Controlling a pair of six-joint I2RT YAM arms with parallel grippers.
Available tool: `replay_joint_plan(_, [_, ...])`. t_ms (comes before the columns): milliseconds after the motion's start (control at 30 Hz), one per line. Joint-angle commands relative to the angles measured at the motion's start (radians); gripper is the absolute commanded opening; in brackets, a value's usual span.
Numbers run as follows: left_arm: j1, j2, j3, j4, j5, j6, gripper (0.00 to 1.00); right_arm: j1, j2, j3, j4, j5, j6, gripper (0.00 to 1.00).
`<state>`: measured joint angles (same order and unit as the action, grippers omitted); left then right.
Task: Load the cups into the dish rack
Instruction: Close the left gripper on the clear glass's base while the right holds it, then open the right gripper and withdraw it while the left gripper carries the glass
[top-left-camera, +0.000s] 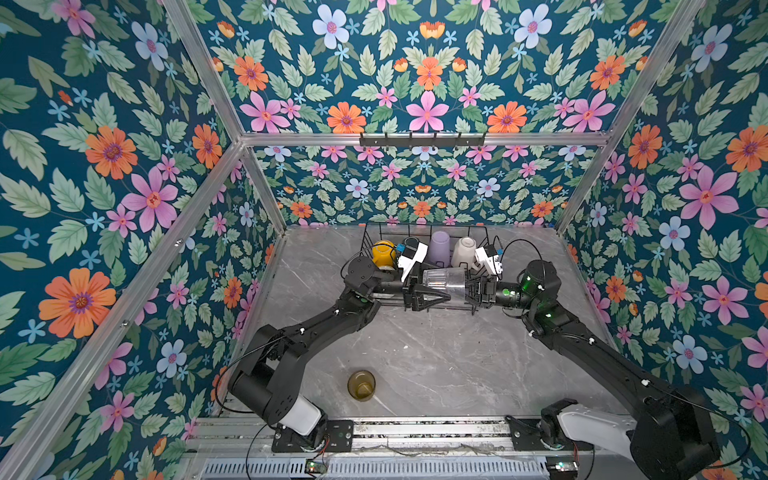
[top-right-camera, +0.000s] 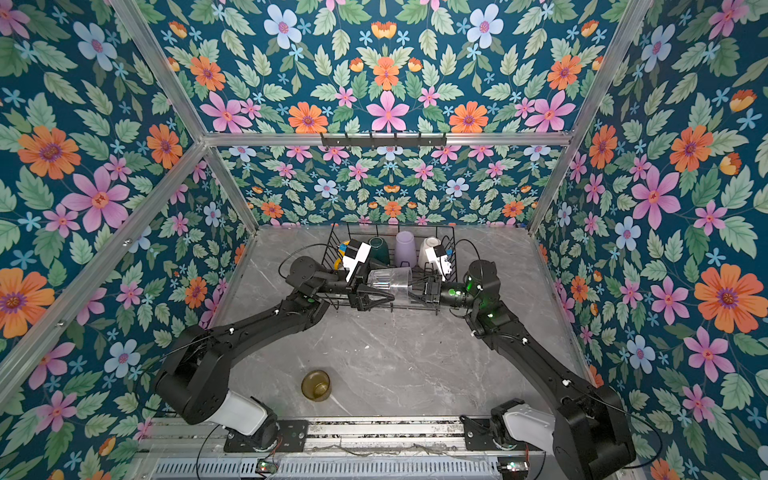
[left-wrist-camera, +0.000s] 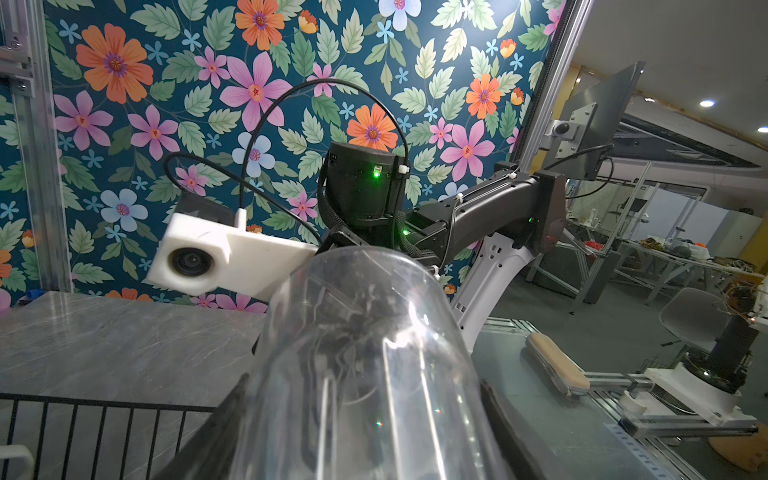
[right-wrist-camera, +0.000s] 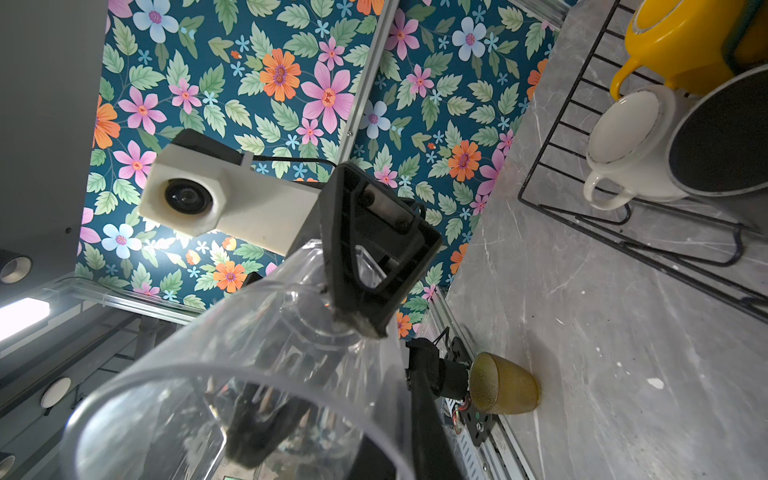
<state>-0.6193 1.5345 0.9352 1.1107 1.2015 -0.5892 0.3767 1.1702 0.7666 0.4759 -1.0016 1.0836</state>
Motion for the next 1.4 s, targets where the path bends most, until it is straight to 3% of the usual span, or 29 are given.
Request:
replay_joint_plan(0, [-0.003, -0.003, 0.010, 0.015, 0.027, 0.017, 0.59, 0.006, 0.003, 0.010, 0.046, -0.022, 0.006, 0.00])
replay_joint_plan(200, [-0.003, -0.013, 0.013, 0.011, 0.030, 0.016, 0.39, 0.005, 0.003, 0.016, 0.025, -0.020, -0.005, 0.03])
replay_joint_plan(467, [-0.003, -0.037, 0.010, -0.003, 0.029, 0.029, 0.01, 0.006, -0.023, 0.025, -0.060, 0.022, -0.049, 0.37])
replay_joint_plan(667, [-0.002, -0.061, 0.011, -0.082, 0.004, 0.093, 0.00, -0.005, -0.068, 0.030, -0.172, 0.081, -0.106, 0.49])
replay_joint_plan(800, [-0.002, -0.094, 0.049, -0.345, -0.068, 0.269, 0.00, -0.042, -0.120, 0.028, -0.274, 0.131, -0.150, 0.53])
replay_joint_plan(967, [-0.003, -0.109, 0.170, -0.806, -0.257, 0.538, 0.00, -0.093, -0.265, 0.025, -0.539, 0.341, -0.277, 0.69])
replay_joint_plan(1167, [-0.005, -0.046, 0.332, -1.120, -0.479, 0.631, 0.00, -0.093, -0.439, 0.000, -0.728, 0.607, -0.374, 0.85])
replay_joint_plan(1367, [-0.050, 0.091, 0.573, -1.430, -0.778, 0.659, 0.00, -0.093, -0.547, -0.050, -0.762, 0.726, -0.387, 0.99])
